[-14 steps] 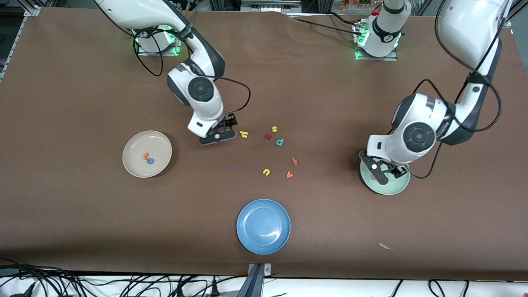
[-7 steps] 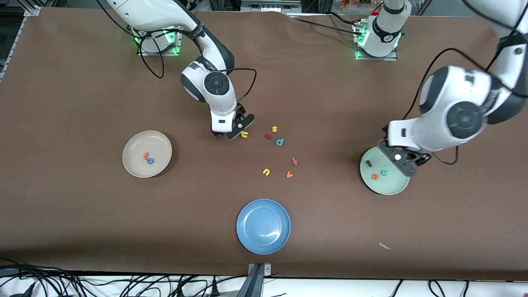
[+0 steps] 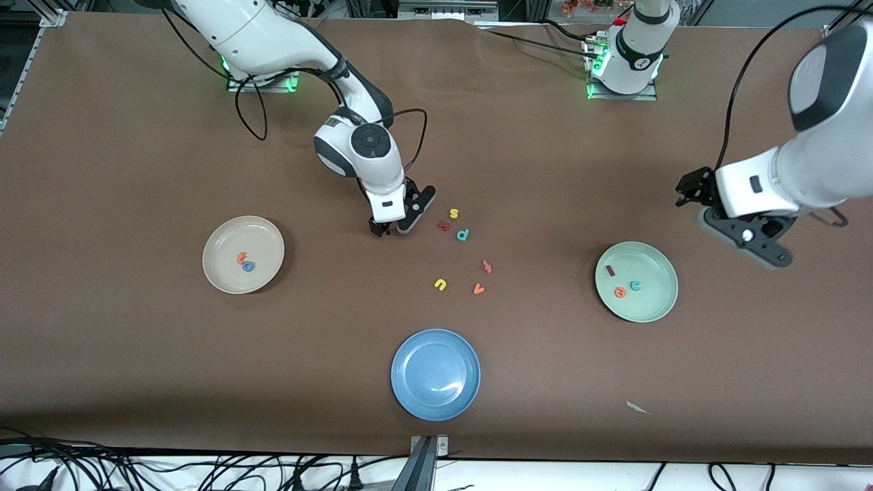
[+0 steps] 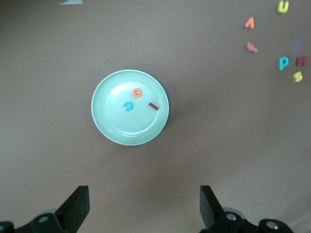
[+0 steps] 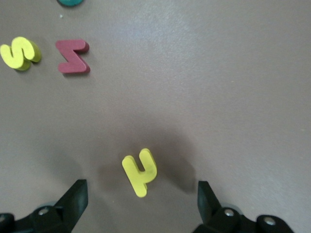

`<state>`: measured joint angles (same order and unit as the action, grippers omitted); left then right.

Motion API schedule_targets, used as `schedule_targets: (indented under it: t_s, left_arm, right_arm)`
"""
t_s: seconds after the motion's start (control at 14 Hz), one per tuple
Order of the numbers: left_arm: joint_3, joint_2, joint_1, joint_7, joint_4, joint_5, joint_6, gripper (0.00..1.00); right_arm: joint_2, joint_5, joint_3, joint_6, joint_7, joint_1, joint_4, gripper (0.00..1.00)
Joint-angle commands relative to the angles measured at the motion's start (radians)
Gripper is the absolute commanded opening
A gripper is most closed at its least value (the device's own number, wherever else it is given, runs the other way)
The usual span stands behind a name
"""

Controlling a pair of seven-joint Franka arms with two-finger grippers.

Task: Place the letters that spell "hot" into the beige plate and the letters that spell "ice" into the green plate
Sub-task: 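Grasp the yellow letter with the right gripper while the left gripper withdraws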

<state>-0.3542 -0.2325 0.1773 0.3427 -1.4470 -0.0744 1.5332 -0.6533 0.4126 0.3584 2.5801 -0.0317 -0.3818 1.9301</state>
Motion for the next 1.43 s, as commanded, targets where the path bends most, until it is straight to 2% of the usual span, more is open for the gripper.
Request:
schedule_targets:
  t_s: [0.0,0.14,0.29,0.43,0.5,0.57,0.71,1.0,1.36]
  left_arm:
    - [0.052,0.1,-0.056,-0.15,-0.041,0.021,-0.018,1.0]
    - [0.177,0.13,-0.132,-0.261,-0.05,0.063,-0.015,1.0]
    - [0.23,0.156,-0.136,-0.278,-0.091,0.099,0.001,1.0]
    - [0.241,0.237,-0.14,-0.278,-0.224,0.096,0.065,1.0]
    - [0.241,0.27,-0.142,-0.28,-0.268,0.097,0.082,1.0]
    - [0.239,0.274,-0.144,-0.28,-0.271,0.099,0.085,1.0]
    - [0.248,0.277,-0.16,-0.281,-0.265,0.096,0.082,1.0]
    - [0.343,0.271,-0.234,-0.281,-0.248,0.093,0.081,1.0]
    - [0.328,0.262,-0.22,-0.287,-0.233,0.085,0.079,1.0]
  right_arm:
    - [-0.014,0.018,-0.001,0.006,0.019,-0.009,-0.025,0.84]
    - [-0.012,0.018,-0.001,0.005,0.019,-0.012,-0.025,0.72]
    - [-0.014,0.018,-0.001,0.003,0.016,-0.012,-0.029,0.63]
    - [-0.014,0.017,-0.001,0.003,0.009,-0.022,-0.03,0.6]
    - [-0.014,0.017,-0.001,0.003,0.01,-0.023,-0.033,0.54]
    - [-0.015,0.017,-0.001,0.003,0.009,-0.025,-0.036,0.54]
    - [-0.022,0.015,-0.001,0.003,0.007,-0.025,-0.039,0.47]
    - [-0.026,0.014,-0.001,0.003,0.006,-0.025,-0.039,0.32]
    - [-0.034,0.011,-0.001,0.002,0.006,-0.025,-0.052,0.21]
